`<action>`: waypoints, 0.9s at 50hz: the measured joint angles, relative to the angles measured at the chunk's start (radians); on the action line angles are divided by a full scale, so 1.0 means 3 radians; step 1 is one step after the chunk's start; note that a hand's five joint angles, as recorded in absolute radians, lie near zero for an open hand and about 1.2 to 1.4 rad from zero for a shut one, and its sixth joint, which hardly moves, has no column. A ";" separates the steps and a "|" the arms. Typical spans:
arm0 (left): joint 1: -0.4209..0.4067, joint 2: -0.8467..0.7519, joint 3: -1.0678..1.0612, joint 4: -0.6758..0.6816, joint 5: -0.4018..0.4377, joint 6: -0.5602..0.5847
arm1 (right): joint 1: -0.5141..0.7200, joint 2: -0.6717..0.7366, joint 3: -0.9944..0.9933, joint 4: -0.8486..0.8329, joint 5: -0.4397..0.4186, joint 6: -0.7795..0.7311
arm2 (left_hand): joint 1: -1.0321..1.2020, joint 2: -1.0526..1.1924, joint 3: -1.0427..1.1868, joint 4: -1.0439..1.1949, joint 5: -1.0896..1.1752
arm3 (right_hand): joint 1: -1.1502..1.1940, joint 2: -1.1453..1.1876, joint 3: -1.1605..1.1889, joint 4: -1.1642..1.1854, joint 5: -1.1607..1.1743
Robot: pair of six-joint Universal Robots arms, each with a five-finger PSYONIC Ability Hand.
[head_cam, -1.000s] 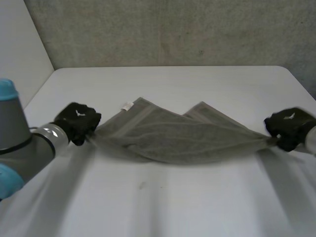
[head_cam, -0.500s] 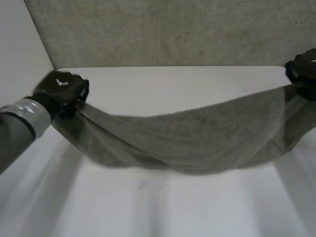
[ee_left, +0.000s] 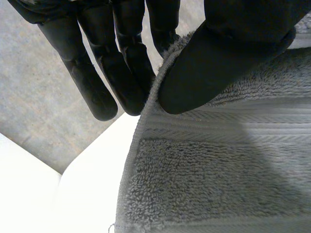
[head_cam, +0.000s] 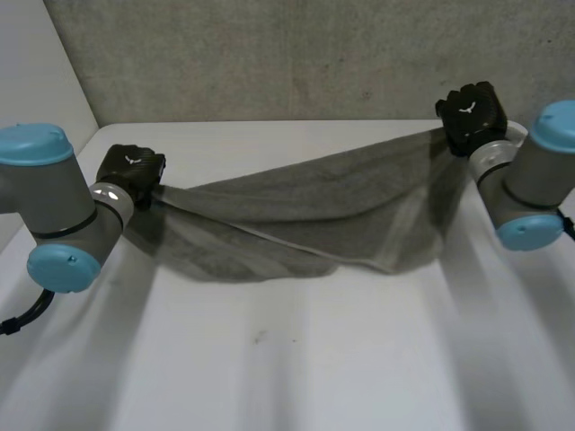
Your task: Fold the towel.
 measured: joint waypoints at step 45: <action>-0.0109 0.0301 -0.0337 -0.0017 0.0014 -0.0011 | 0.0211 -0.0460 0.1460 0.0791 -0.0571 0.1500 | 0.0000 0.0000 0.0000 0.0000 0.0000 | -0.0561 -0.0846 -0.0953 -0.0961 -0.1017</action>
